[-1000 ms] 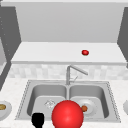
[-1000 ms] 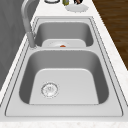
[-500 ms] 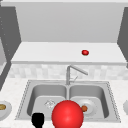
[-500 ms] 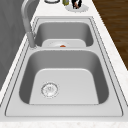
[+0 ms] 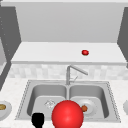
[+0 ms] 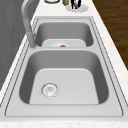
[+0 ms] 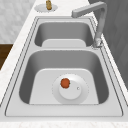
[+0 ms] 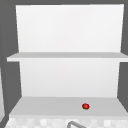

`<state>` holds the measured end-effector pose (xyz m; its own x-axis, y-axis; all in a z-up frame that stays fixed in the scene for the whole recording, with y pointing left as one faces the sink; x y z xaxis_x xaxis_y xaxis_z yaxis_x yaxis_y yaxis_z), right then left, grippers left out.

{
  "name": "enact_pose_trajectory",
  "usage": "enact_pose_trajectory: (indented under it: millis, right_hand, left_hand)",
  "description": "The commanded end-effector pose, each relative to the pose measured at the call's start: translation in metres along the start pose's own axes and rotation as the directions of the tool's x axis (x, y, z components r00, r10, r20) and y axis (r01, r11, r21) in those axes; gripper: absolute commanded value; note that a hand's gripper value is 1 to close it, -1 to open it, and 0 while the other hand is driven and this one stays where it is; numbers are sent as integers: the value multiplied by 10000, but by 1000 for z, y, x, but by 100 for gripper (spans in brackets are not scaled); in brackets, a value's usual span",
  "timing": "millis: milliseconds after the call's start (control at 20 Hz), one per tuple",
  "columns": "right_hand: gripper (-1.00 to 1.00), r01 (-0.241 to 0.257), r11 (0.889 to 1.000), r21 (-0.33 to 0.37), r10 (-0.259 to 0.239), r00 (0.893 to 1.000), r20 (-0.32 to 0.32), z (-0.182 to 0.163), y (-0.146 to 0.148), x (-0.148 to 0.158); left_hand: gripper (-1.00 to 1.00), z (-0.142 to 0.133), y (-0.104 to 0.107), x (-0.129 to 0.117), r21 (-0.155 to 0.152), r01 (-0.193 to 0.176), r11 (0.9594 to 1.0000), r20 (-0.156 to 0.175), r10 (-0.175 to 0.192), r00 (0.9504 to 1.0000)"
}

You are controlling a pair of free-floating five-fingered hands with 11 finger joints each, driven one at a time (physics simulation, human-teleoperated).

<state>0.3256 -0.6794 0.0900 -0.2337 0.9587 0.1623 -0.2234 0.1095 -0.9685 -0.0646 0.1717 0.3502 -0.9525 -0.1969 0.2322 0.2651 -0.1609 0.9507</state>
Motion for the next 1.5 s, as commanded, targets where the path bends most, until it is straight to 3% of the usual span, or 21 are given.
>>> enact_pose_trajectory:
  millis: [0,200,450,550,950,1450]
  right_hand:
    - [-100,9,9997,226,-13,9998,178,-1,20,-14]
    - [-100,283,9980,-569,-269,9993,255,-5,-6,-5]
    - [-100,161,9934,-1134,-121,9993,362,-8,-28,5]
    - [-100,-3,9965,-834,44,9988,487,-9,-35,11]
    - [-100,54,9964,-851,-37,9998,194,2,-60,52]
    - [-100,61,9996,-292,-56,9998,167,12,-95,120]
  left_hand:
    - [0,0,0,0,0,0,10000,0,0,10000]
    - [0,0,0,0,0,0,10000,0,0,10000]
    - [0,0,0,0,0,0,10000,0,0,10000]
    - [0,0,0,0,0,0,10000,0,0,10000]
    - [0,0,0,0,0,0,10000,0,0,10000]
    - [0,0,0,0,0,0,10000,0,0,10000]
